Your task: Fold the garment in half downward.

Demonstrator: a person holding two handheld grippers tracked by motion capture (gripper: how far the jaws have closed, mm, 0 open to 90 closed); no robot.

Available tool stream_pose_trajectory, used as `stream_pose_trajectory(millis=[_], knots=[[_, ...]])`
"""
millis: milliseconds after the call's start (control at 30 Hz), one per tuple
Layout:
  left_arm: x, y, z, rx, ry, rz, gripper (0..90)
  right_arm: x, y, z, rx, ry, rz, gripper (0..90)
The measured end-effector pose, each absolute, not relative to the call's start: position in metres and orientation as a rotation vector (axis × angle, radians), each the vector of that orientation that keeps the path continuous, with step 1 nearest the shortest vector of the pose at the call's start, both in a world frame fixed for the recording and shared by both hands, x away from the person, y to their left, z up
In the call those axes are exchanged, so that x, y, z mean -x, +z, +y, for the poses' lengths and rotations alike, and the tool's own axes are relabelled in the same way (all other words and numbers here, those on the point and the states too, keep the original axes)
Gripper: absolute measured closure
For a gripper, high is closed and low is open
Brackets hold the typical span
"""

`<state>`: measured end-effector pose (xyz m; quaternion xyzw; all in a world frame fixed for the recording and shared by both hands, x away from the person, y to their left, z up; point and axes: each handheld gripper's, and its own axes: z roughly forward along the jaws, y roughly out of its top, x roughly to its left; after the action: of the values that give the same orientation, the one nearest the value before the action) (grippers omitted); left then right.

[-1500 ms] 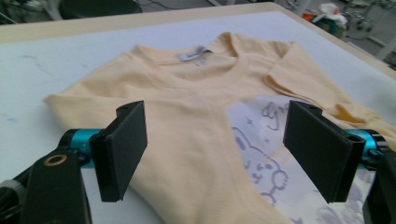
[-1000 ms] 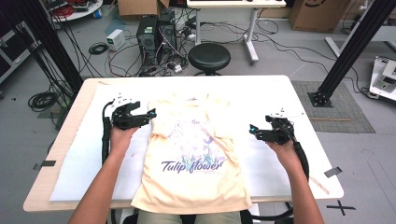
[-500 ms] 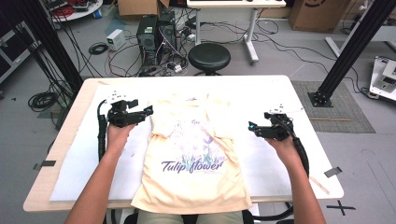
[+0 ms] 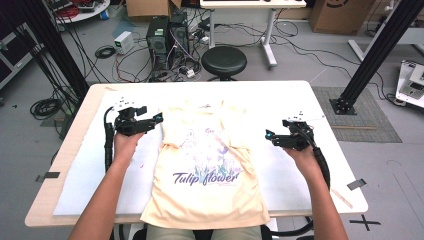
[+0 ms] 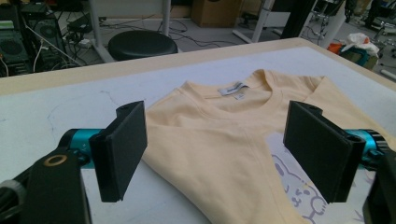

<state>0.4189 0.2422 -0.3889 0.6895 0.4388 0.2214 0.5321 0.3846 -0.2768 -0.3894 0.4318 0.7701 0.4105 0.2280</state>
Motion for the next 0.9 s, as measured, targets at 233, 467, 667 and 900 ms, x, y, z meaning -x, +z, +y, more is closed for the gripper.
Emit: stream_pose_trajectory(millis=[233, 467, 667, 900], knots=[[-0.44, -0.396, 0.25, -1.708, 0.51, 1.108, 21.7, -0.393, -0.39, -0.274, -1.203, 1.125, 2.142, 21.2], [-0.48, -0.394, 0.249, -1.773, 0.463, 1.169, 22.4, -0.402, -0.39, -0.267, -1.214, 1.122, 2.163, 21.2], [-0.502, -0.416, 0.243, -1.83, 0.452, 1.254, 29.1, -0.407, -0.392, -0.266, -1.203, 1.117, 2.19, 21.2], [-0.518, -0.435, 0.24, -1.841, 0.486, 1.351, 37.4, -0.421, -0.395, -0.259, -1.236, 1.067, 2.196, 21.2]])
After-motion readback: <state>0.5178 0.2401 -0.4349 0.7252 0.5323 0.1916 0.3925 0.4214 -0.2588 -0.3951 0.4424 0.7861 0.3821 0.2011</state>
